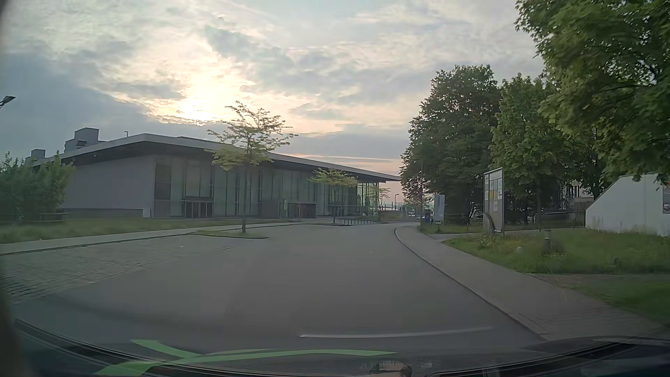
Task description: Follow the waypoints while adhering to traffic rules and regulations
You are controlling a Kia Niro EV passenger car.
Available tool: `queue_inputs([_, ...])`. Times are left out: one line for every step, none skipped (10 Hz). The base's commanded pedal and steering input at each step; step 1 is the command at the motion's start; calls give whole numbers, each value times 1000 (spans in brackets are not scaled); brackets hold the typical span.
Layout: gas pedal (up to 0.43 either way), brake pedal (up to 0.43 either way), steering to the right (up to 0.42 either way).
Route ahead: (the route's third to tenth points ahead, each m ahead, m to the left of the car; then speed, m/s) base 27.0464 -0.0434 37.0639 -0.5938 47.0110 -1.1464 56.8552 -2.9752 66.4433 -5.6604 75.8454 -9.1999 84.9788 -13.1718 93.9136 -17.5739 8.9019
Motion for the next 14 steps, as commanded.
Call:
queue_inputs([28, 0, 5])
queue_inputs([28, 0, 6])
queue_inputs([28, 0, 5])
queue_inputs([28, 0, 5])
queue_inputs([28, 0, 5])
queue_inputs([28, 0, 5])
queue_inputs([28, 0, 5])
queue_inputs([28, 0, 5])
queue_inputs([28, 0, 5])
queue_inputs([28, 0, 5])
queue_inputs([28, 0, 5])
queue_inputs([28, 0, 5])
queue_inputs([28, 0, 5])
queue_inputs([28, 0, 6])
